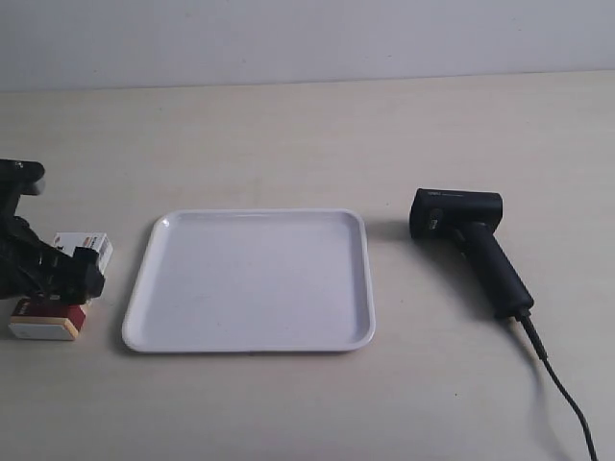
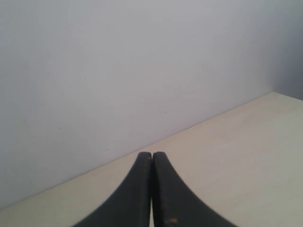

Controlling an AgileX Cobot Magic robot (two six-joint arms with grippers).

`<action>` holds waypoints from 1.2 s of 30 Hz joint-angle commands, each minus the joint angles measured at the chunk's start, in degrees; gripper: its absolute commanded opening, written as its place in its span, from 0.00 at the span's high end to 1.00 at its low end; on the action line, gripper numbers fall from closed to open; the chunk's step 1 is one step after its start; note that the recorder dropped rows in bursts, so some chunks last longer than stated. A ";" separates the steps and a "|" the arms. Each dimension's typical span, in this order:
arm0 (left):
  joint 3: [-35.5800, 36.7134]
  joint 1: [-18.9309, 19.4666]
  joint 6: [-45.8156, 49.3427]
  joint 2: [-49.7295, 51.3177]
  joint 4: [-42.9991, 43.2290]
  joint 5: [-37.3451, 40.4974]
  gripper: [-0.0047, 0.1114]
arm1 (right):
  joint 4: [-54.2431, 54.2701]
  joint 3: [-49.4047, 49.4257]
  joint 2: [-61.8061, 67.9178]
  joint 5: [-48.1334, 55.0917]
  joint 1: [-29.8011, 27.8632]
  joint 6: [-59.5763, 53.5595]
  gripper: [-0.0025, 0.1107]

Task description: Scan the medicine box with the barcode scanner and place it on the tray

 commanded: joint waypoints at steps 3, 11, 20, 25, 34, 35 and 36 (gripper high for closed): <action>-0.34 -0.41 2.46 2.15 -0.32 -2.14 0.32 | 0.17 -0.43 0.25 -0.32 -0.34 -0.52 0.98; -3.89 -0.41 2.88 -0.87 -0.09 0.23 0.96 | 0.17 -0.43 1.75 -1.60 -0.22 -0.52 0.98; -13.25 -9.76 14.21 -8.14 -0.48 6.46 0.96 | 0.01 -5.87 31.84 -6.21 11.18 -5.57 0.98; -17.84 -14.38 19.99 -6.07 -1.38 10.53 0.96 | 0.01 -13.09 56.65 -8.04 18.59 -7.92 0.95; -19.84 -17.74 36.49 -0.25 -13.29 10.40 0.96 | 0.01 -24.99 87.76 -8.45 21.03 -9.99 0.36; -19.84 -17.74 36.59 0.19 -13.52 10.00 0.96 | 0.01 -25.72 89.13 -8.45 21.03 -10.75 0.31; -19.84 -17.74 36.59 0.75 -13.52 9.89 0.96 | 0.01 -26.57 90.56 -8.07 21.03 -11.27 0.26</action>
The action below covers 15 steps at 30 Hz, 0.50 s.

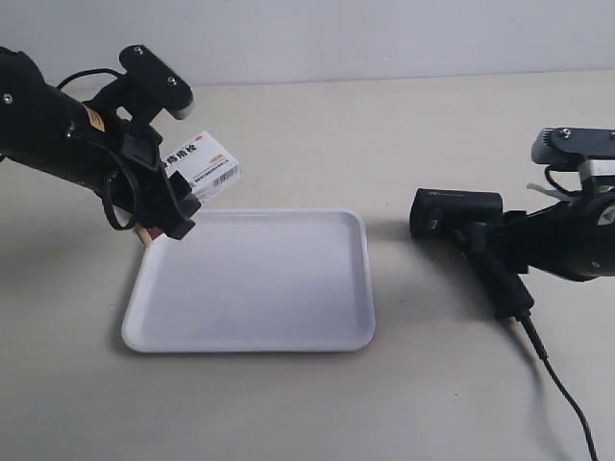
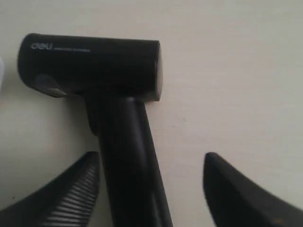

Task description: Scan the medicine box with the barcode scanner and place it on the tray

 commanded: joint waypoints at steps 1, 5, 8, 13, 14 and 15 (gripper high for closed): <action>-0.51 -0.22 2.29 2.21 -2.72 -1.27 0.96 | -0.23 -4.00 7.04 -0.52 0.26 -2.01 0.23; -0.51 -0.22 2.29 3.82 -2.83 -1.92 0.96 | -0.23 -6.45 10.79 -2.71 0.26 -2.41 0.21; -0.51 -0.22 2.29 4.29 -3.21 -2.02 0.96 | -0.31 -8.24 13.24 -3.00 1.81 -2.56 0.21; -0.51 -0.22 2.29 4.29 -4.14 -1.79 0.96 | -0.31 -10.58 16.95 -5.43 3.41 -3.51 0.23; -0.51 -0.22 2.29 4.29 -4.59 -1.79 0.96 | -0.31 -10.58 17.95 -6.19 3.41 -3.62 0.28; -0.51 -0.22 2.29 4.29 -4.88 -1.79 0.96 | -0.31 -10.58 18.58 -6.32 3.41 -3.85 0.34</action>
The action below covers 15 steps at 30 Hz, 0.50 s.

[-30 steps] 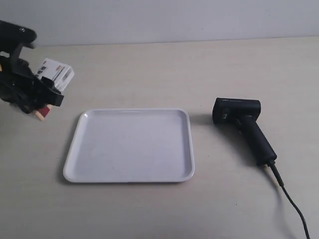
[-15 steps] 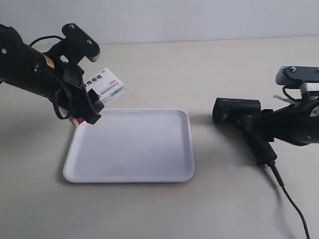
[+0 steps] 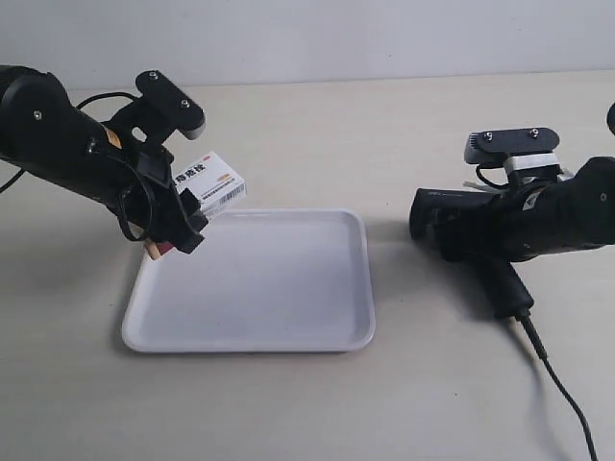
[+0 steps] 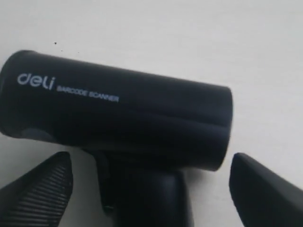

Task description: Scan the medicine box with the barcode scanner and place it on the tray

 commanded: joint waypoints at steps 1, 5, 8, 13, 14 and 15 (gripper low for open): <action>-0.39 -0.22 0.02 0.06 -1.40 -0.78 0.96 | -0.31 -0.33 2.28 -2.12 0.04 -1.40 0.44; -0.39 -0.22 0.02 0.06 -2.81 -0.78 0.96 | -0.21 -0.33 0.86 -1.35 0.04 -1.94 0.75; -0.39 -0.22 0.02 0.06 -4.92 -0.90 0.96 | -0.21 -0.33 -2.78 3.32 0.04 -3.32 0.96; -0.39 -0.22 0.02 0.06 -7.89 -1.15 0.96 | -0.53 0.04 -6.10 8.07 0.17 -3.59 0.98; -0.39 -0.22 -0.39 0.06 -8.00 -0.96 0.96 | -0.53 0.16 -6.44 8.94 0.27 -3.59 0.98; -0.39 -0.22 -1.08 0.06 -8.00 -0.96 0.96 | -0.53 0.41 -6.87 9.25 0.63 -3.59 0.98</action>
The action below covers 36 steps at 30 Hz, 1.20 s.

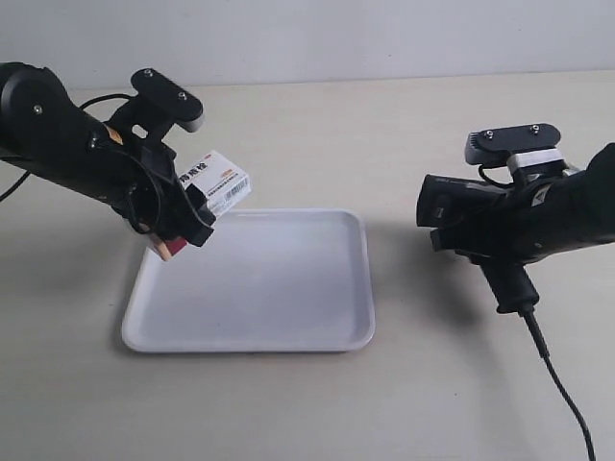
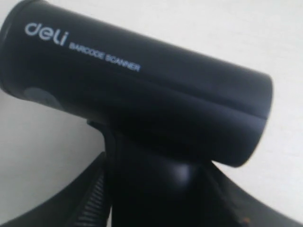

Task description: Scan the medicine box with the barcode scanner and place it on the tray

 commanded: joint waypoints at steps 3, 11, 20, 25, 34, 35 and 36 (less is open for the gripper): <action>-0.39 -0.22 -1.77 0.06 -2.45 -0.62 0.96 | -0.74 0.68 -2.71 1.90 3.23 -0.54 0.98; -0.39 -0.22 -9.11 0.06 -5.04 1.65 0.96 | -0.74 0.54 -2.84 -2.03 7.73 -0.21 0.98; -0.39 -0.22 -16.76 2.40 -4.88 4.58 0.96 | -0.74 0.40 -2.84 -5.30 7.73 -1.88 0.98; -0.39 -0.22 -17.18 2.89 -4.88 4.82 0.96 | -0.74 0.40 -2.70 -6.59 6.28 -4.40 0.98; -0.39 -0.22 -15.69 1.73 -4.71 3.63 0.96 | -0.74 0.40 -1.97 -6.60 5.06 -4.40 0.98; -0.39 -0.22 -14.29 1.73 -4.89 3.41 0.96 | -0.74 0.40 -1.97 -6.75 4.47 -4.85 0.98; -0.39 -0.22 -13.05 1.73 -5.21 3.40 0.96 | -0.74 0.40 -1.97 -6.90 4.01 -4.85 0.98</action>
